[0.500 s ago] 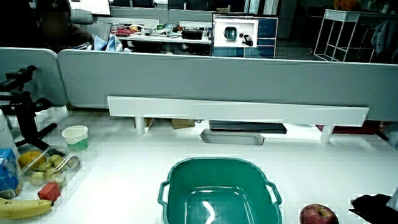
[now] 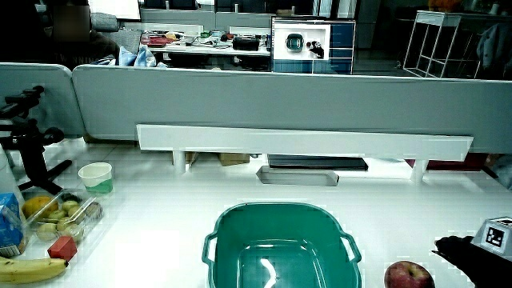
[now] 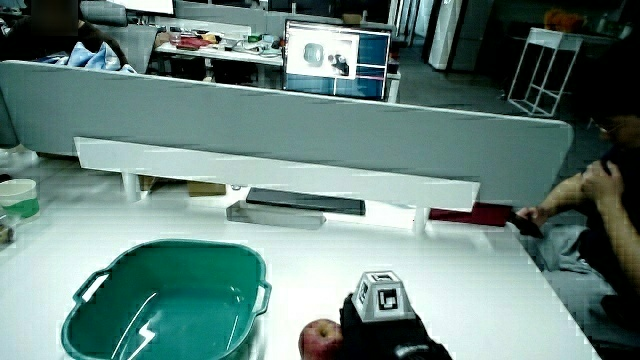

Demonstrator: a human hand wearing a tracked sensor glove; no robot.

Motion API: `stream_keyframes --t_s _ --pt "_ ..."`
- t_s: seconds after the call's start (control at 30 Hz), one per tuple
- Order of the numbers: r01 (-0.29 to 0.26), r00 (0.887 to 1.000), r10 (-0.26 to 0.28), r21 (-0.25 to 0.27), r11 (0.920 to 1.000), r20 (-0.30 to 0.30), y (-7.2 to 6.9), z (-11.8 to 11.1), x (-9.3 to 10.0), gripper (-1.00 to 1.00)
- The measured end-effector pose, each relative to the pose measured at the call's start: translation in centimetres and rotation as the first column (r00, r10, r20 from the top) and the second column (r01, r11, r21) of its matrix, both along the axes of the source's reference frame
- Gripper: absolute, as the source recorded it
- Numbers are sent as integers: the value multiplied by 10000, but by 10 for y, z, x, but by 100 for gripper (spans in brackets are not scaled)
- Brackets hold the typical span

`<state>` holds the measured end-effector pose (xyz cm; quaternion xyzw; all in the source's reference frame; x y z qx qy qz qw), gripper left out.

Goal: Pick apple from desk

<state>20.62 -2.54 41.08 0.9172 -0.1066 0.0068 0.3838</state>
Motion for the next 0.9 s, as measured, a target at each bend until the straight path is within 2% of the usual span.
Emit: stream_keyframes --t_s 0.03,0.07,0.13,0.23,0.27,0.4,0.47,0.6,0.77,0.9 --pt "-63 9999 62 52 10000 158 -2 -1 -2 0" --pt "-52 9996 56 -121 9999 281 -4 2 -2 0" --pt "-142 9998 142 -46 9999 113 -8 10 -1 0" --pt "-139 9990 151 -291 9995 413 -14 17 -4 0" --pt "-306 9993 312 -254 9992 223 -17 24 -3 0" --pt "-276 9987 306 -735 9969 398 -25 32 -8 0" --pt "-373 9989 392 -692 9969 265 -29 39 -9 0" --pt "-340 9984 385 -1019 9942 426 -33 44 -14 0" --pt "-378 9988 409 -1114 9931 256 -36 54 -17 0" --pt "-379 9985 425 -1216 9919 356 -36 54 -20 0"
